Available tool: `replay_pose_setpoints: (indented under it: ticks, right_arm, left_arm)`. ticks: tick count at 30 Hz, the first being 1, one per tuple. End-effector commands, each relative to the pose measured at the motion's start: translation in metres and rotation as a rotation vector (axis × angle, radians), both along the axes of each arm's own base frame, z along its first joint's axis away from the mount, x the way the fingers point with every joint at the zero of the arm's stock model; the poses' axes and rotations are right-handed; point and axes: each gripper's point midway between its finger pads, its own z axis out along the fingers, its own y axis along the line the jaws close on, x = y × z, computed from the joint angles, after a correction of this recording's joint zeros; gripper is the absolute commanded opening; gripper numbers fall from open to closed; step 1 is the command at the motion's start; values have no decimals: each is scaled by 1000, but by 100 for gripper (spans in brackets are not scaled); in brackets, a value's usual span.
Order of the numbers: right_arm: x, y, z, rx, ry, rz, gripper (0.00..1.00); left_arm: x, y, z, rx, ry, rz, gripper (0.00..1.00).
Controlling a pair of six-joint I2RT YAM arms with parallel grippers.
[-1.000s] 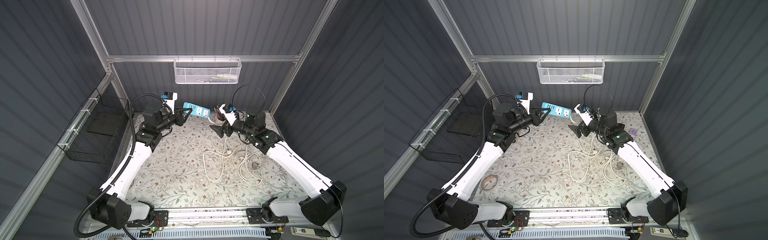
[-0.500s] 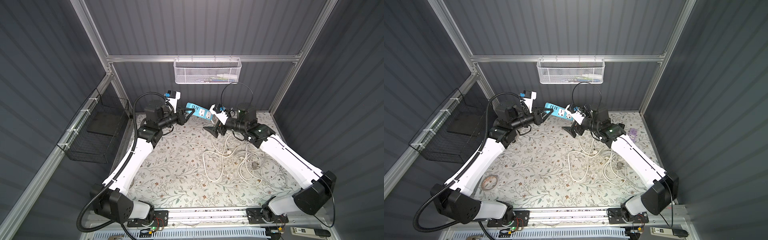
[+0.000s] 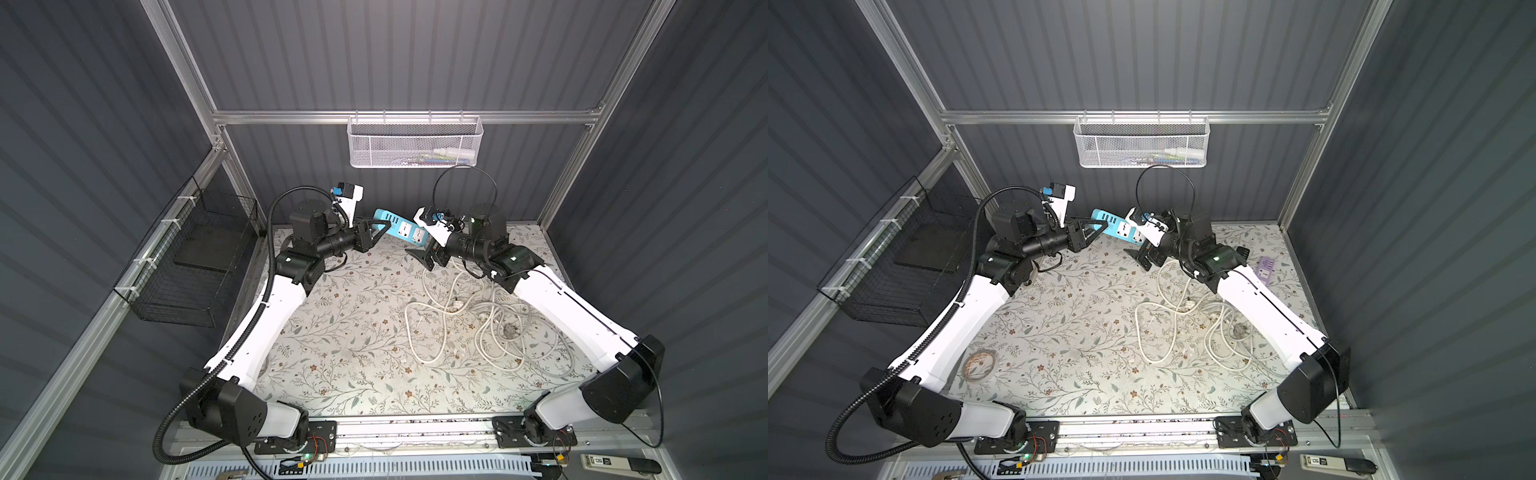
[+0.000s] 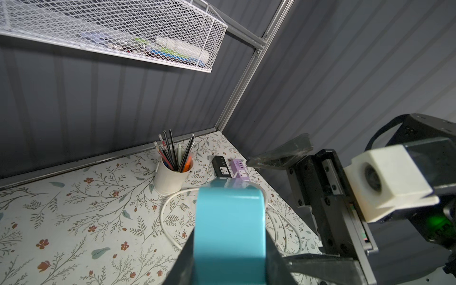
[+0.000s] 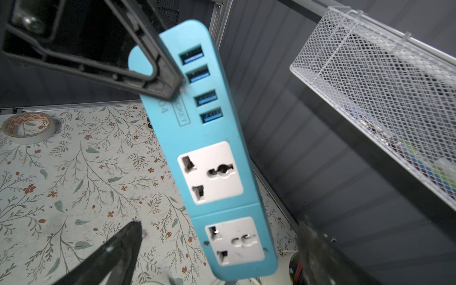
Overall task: Unwrap the cord wrapped around the power strip
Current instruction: Place the power strip at the center of the board.
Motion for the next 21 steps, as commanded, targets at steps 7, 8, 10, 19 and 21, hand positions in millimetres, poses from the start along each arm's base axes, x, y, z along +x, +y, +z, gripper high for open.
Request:
replay_pose_setpoints:
  ticks: [7,8,10,19,21]
  right_arm:
    - [12,9,15,17,-52,4,99]
    - [14,10,15,17,-52,7,99]
    - [16,12,16,16,-48,12,98]
    - [15,19,7,22,-13,43,83]
    - [15,18,7,23,-14,40,78]
  left_arm:
    - [-16,-4,28,-38,-63,-78,0]
    - [-17,-4,29,-39,-63,-86,0]
    - [-19,-5,29,-38,-59,-96,0]
    - [-21,-4,31,-38,-68,-98,0]
    - [-22,-5,31,-39,-68,-103,0]
